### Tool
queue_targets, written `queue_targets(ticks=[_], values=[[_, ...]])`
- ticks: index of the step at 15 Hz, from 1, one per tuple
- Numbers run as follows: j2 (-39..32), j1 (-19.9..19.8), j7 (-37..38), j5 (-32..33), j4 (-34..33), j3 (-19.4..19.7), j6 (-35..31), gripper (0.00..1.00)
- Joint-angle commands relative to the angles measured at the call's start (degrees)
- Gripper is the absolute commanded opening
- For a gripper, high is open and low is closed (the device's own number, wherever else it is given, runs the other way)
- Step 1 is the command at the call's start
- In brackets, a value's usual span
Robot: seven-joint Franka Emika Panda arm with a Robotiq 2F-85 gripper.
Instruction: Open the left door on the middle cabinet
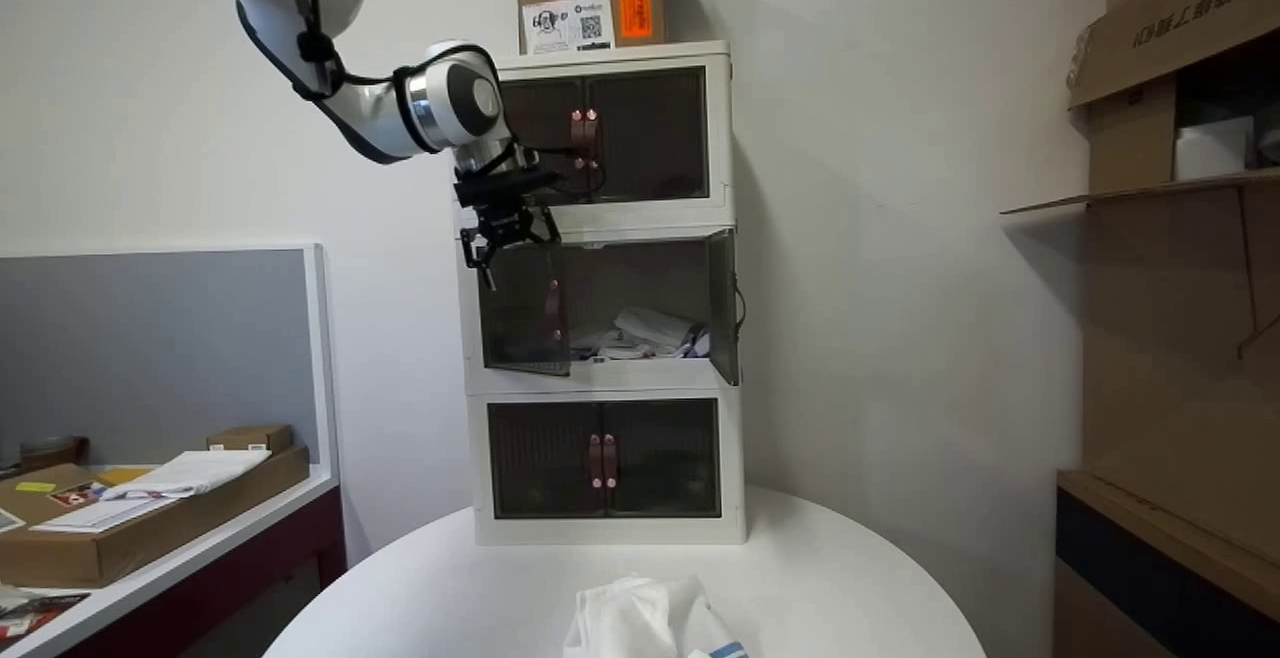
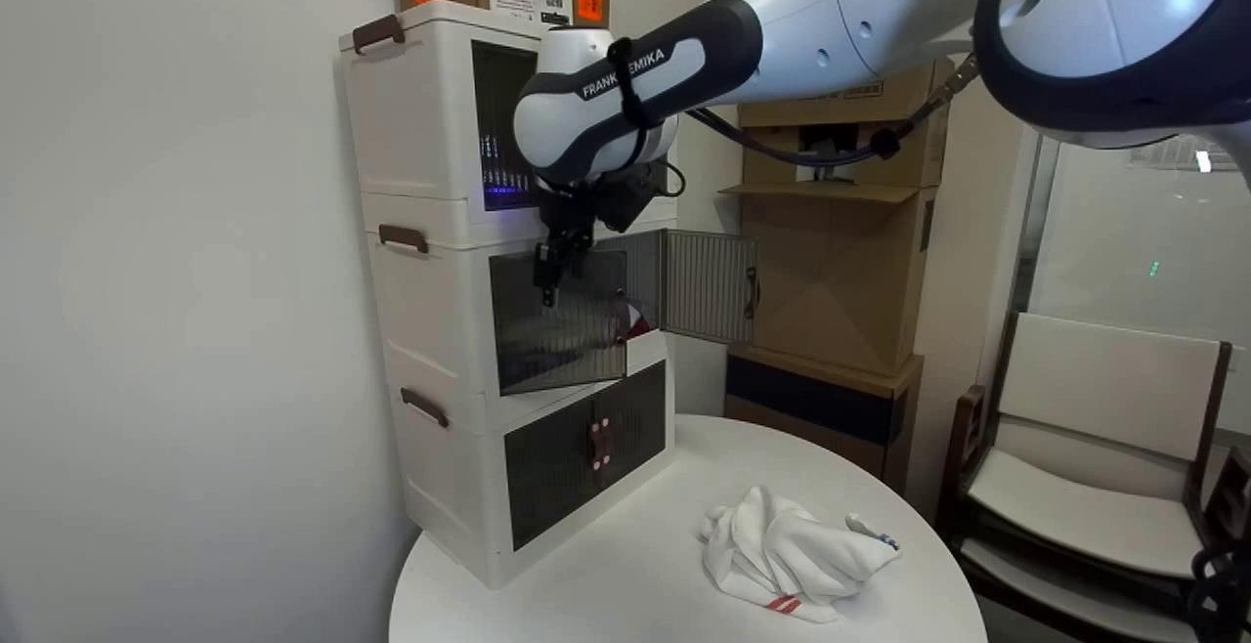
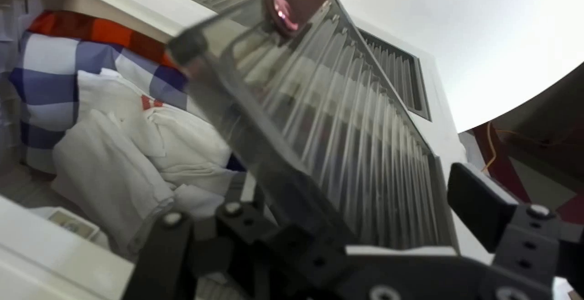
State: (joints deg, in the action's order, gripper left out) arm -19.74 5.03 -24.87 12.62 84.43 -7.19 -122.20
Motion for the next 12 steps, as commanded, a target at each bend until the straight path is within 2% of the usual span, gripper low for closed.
queue_targets(ticks=[1, 6, 12], values=[[4.7, 2.0, 6.8, 0.2, 6.0, 0.2, 0.4, 1.00], [8.7, 4.7, 19.2, 1.0, 11.3, 0.1, -1.7, 1.00], [11.5, 8.1, 38.9, 4.5, 15.3, 0.0, -4.7, 1.00]])
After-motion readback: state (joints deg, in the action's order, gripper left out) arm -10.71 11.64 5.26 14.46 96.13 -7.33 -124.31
